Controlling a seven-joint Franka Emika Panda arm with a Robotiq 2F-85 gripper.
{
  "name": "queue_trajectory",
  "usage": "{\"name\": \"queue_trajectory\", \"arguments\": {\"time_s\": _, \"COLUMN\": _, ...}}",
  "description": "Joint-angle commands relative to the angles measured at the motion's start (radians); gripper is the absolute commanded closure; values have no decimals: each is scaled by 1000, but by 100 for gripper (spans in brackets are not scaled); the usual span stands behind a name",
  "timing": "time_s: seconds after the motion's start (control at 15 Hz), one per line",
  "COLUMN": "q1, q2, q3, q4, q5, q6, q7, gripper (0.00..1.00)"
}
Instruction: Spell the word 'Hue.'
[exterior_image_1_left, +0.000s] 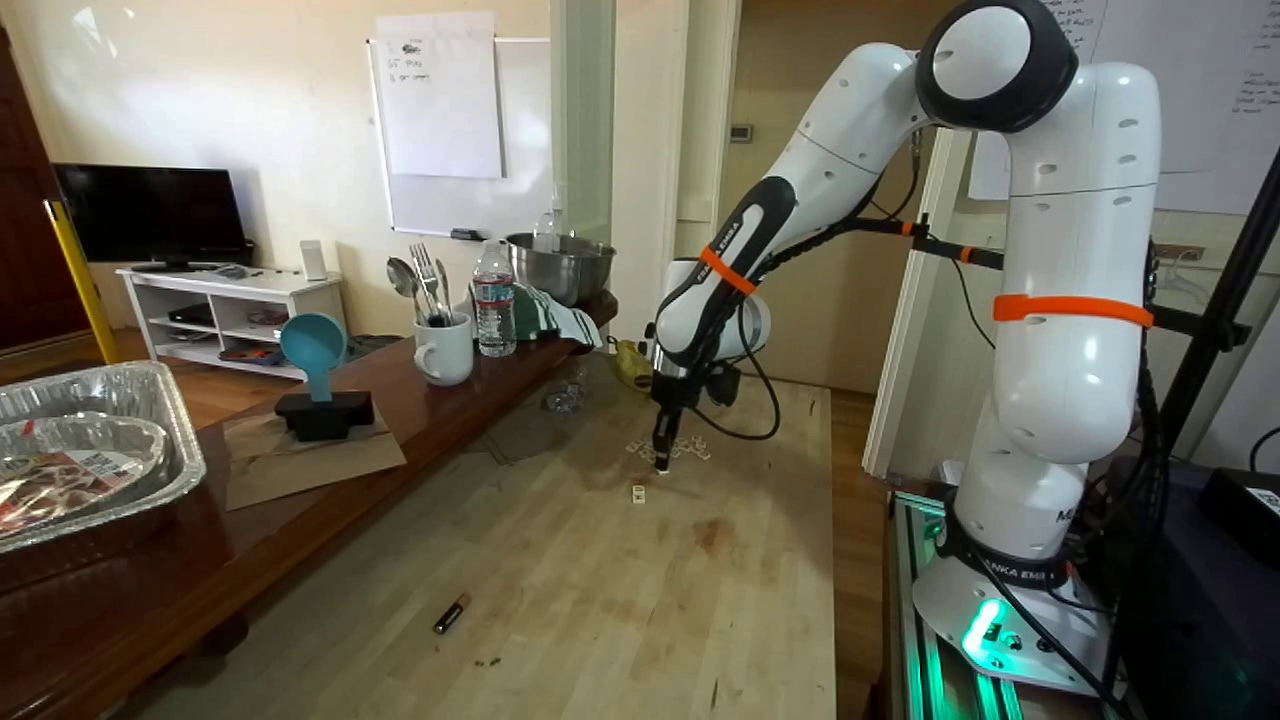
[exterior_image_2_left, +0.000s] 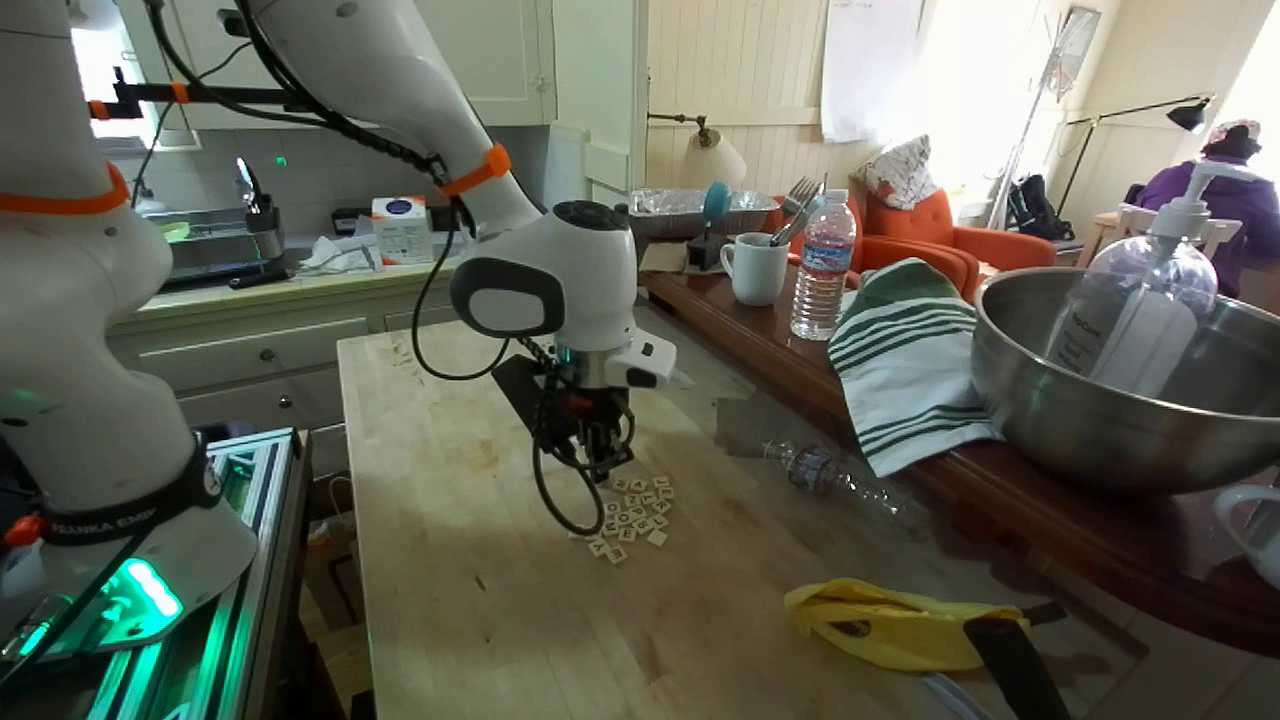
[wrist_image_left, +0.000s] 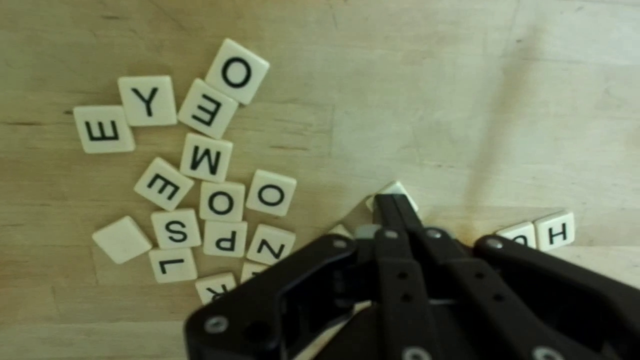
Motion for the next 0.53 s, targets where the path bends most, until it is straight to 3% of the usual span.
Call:
{"name": "queue_trajectory", "arguments": {"time_s": 0.0, "q1": 14, "q2": 41, "q3": 31, "q4": 6, "q5": 68, "q6": -8, "q7": -1, "gripper": 100}}
{"name": "queue_trajectory", "arguments": {"time_s": 0.47, "q1": 30, "q2": 57, "q3": 51, "q4": 23, "q5": 99, "q6": 4, "q7": 45, "gripper": 100}}
